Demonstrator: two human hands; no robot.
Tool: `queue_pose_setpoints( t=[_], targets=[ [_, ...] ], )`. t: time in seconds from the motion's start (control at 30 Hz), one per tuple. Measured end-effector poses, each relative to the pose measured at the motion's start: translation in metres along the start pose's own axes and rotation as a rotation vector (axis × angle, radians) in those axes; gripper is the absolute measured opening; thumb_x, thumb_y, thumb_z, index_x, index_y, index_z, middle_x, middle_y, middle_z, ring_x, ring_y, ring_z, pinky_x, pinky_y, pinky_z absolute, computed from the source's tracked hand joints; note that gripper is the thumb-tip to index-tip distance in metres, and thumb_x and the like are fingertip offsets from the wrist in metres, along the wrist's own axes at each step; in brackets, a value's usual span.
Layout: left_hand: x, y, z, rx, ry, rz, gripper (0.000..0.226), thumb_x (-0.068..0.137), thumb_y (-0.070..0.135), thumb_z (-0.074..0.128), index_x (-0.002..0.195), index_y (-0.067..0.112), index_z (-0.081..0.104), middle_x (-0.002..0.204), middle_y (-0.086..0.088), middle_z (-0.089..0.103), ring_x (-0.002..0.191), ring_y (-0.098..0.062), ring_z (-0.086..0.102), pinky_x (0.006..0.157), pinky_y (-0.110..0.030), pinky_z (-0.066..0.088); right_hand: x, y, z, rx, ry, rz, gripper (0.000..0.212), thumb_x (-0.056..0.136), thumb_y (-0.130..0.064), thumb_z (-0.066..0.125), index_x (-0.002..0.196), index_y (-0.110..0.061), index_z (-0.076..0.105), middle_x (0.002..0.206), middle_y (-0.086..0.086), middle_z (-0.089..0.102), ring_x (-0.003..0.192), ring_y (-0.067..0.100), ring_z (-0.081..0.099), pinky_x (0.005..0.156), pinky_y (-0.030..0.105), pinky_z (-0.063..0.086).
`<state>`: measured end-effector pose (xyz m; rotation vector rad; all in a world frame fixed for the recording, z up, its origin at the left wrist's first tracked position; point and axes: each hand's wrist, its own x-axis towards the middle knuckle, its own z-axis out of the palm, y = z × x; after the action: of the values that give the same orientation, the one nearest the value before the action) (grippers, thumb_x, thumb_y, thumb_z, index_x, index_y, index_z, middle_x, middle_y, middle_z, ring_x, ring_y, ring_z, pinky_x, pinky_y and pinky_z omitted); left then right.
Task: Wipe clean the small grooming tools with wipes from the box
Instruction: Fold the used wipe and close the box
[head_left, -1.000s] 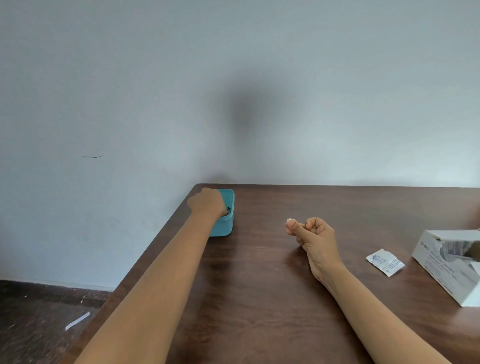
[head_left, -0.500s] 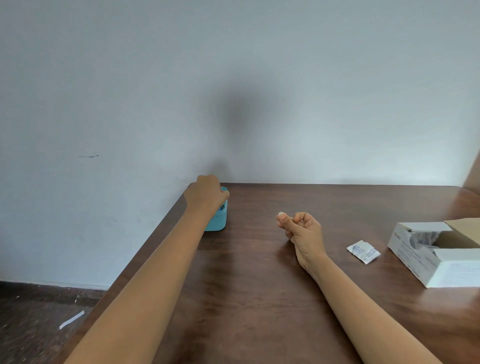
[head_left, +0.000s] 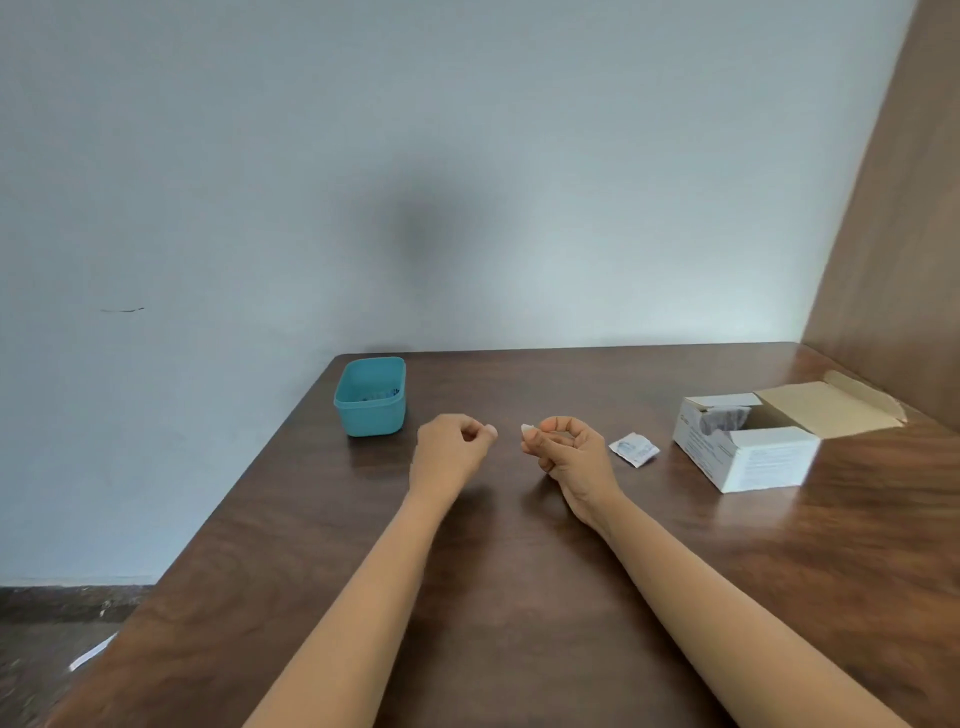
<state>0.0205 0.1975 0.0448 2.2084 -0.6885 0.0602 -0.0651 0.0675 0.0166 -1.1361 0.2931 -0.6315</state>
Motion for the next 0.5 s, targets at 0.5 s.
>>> queue_pose_setpoints(
  t=[0.5],
  targets=[
    [-0.027, 0.062, 0.099, -0.240, -0.107, -0.018, 0.027, 0.087, 0.033, 0.062, 0.104, 0.013, 0.067, 0.093, 0.000, 0.069, 0.086, -0.012, 0.061, 0.076, -0.019, 0.042, -0.031, -0.037, -0.105, -0.347, 0.242, -0.158, 0.009, 0.084, -0.003, 0.067, 0.078, -0.009, 0.063, 0.072, 0.007, 0.068, 0.068, 0.012, 0.065, 0.057, 0.015, 0.041]
  ],
)
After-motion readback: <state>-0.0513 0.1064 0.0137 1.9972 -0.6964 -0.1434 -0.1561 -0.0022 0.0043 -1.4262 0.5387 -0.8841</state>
